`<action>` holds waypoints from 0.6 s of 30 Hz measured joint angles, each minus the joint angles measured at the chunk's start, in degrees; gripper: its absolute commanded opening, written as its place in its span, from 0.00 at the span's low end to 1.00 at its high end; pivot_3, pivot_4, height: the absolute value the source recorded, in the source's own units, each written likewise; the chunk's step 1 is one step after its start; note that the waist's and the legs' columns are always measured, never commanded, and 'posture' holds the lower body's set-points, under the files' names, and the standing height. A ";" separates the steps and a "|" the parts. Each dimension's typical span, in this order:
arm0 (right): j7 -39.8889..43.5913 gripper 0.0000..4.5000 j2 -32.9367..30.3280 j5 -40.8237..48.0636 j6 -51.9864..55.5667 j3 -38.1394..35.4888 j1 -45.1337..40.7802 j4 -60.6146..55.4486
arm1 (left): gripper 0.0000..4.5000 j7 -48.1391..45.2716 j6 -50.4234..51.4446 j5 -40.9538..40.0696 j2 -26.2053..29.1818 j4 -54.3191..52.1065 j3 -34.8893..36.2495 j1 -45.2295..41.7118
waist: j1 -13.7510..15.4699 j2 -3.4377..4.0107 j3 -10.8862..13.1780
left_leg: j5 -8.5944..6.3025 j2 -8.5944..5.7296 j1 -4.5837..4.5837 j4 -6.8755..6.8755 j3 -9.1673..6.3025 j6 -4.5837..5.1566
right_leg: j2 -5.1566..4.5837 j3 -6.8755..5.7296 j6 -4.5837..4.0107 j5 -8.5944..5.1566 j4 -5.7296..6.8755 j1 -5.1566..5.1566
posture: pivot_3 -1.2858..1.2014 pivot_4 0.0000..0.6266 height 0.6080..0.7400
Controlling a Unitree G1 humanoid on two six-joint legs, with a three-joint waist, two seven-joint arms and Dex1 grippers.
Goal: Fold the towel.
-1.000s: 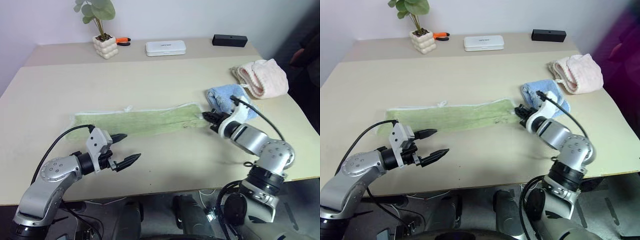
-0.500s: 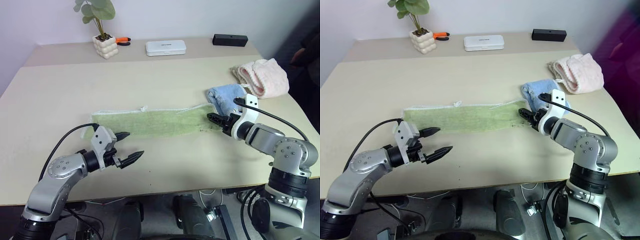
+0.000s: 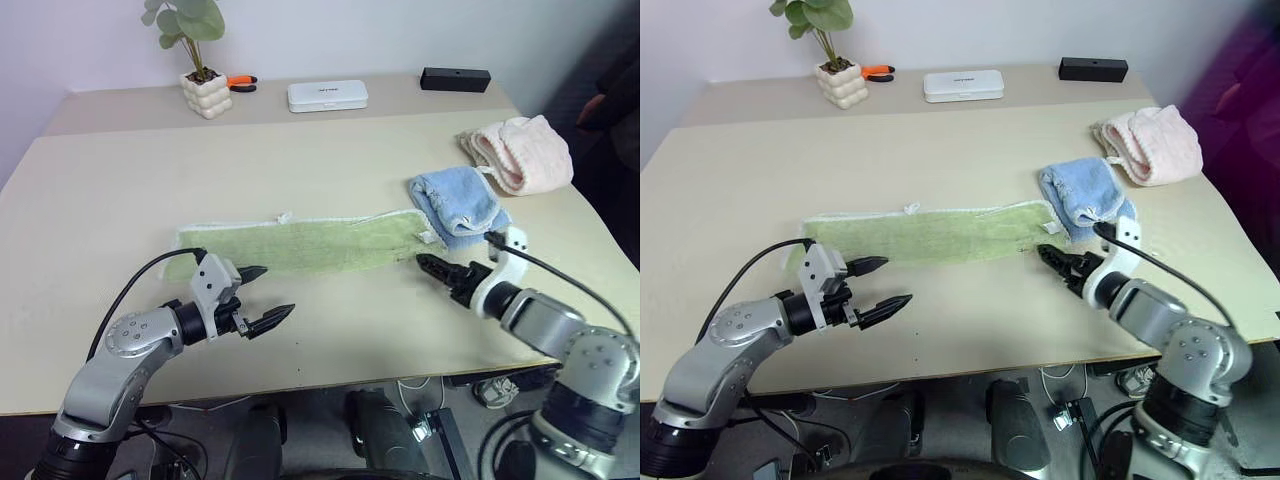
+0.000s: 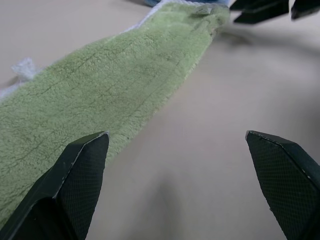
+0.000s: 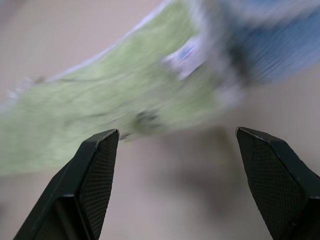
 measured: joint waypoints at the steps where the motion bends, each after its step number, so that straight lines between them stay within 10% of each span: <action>1: -1.78 0.84 2.47 0.28 0.01 -0.19 -0.83 0.10 | 1.00 0.05 0.04 -0.02 -0.04 0.01 0.00 -0.43 | 0.03 0.00 0.00 | 0.00 -0.01 -0.01 0.01 0.00 0.00 | -0.02 0.00 0.00 0.00 -0.01 0.00 | 0.52 0.24 0.98; 8: -10.54 0.84 8.16 -2.74 -6.60 -0.36 -7.43 6.61 | 1.00 0.65 1.00 -0.21 -0.62 -0.10 -0.09 -0.96 | 0.12 0.00 -0.01 | 0.00 -0.05 -0.05 0.01 0.04 0.00 | -0.10 -0.02 0.01 -0.01 -0.07 0.01 | 0.52 0.24 0.98; 15: -12.54 0.10 7.65 -6.07 -12.22 1.02 -5.85 8.09 | 1.00 1.82 1.19 -0.23 -0.98 -1.36 -0.10 -0.50 | 0.17 -0.01 -0.02 | 0.00 -0.05 -0.05 0.00 0.03 0.00 | -0.10 -0.02 0.02 -0.01 -0.07 0.02 | 0.52 0.24 0.98; 18: -12.85 0.01 7.05 -6.77 -13.09 1.75 -5.08 7.07 | 1.00 2.16 1.19 -0.22 -1.39 -1.51 -0.31 -0.20 | 0.12 0.01 -0.01 | 0.00 -0.05 -0.05 0.00 0.03 0.00 | -0.10 -0.02 0.01 -0.02 -0.08 0.01 | 0.52 0.24 0.98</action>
